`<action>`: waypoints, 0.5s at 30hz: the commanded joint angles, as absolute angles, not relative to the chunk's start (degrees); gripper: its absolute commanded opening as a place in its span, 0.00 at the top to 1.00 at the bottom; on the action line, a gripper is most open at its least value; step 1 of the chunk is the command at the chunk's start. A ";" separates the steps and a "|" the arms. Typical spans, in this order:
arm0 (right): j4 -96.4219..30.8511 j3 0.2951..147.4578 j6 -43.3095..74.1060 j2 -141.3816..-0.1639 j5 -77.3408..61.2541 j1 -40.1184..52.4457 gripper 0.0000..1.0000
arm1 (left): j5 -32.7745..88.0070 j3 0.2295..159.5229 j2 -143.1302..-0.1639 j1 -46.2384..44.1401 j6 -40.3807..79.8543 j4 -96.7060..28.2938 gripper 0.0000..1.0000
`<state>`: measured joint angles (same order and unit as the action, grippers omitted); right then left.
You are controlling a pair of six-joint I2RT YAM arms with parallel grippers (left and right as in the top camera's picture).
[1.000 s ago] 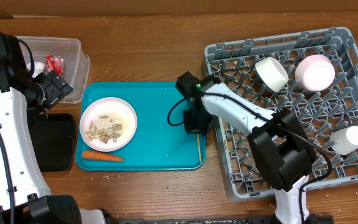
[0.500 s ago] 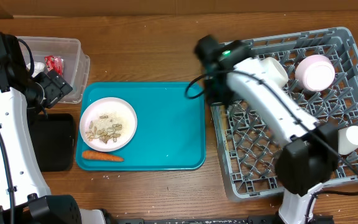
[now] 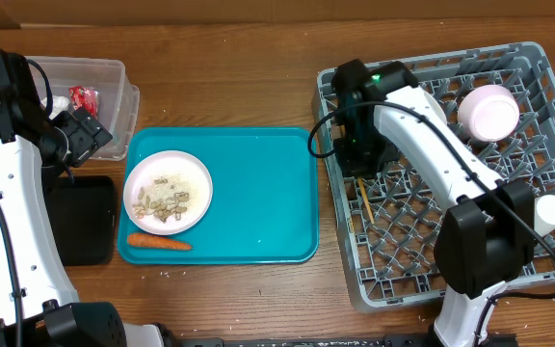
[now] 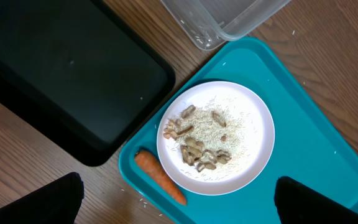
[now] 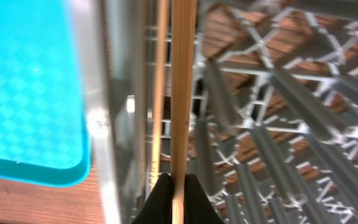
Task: Sort waste into correct bins and load items into the dishwasher
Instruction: 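Place the chopstick into the rack's left side with the right gripper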
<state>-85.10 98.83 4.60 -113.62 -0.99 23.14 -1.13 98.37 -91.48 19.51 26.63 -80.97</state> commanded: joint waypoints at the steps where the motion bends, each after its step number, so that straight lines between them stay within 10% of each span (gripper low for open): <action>1: -84.68 98.56 2.96 -112.64 -2.70 24.05 0.96 | -1.48 99.07 -91.48 19.35 25.91 -80.73 0.00; 7: -84.55 98.56 2.96 -112.73 -2.70 24.05 0.92 | -1.50 99.07 -91.48 19.35 25.91 -80.73 0.00; 9: -84.53 98.56 2.96 -112.73 -2.70 24.05 0.68 | -1.50 99.04 -91.48 19.35 25.91 -80.73 0.00; 15: -84.29 98.56 2.96 -112.73 -2.70 24.05 0.60 | -1.50 99.04 -91.48 19.35 25.91 -80.73 0.00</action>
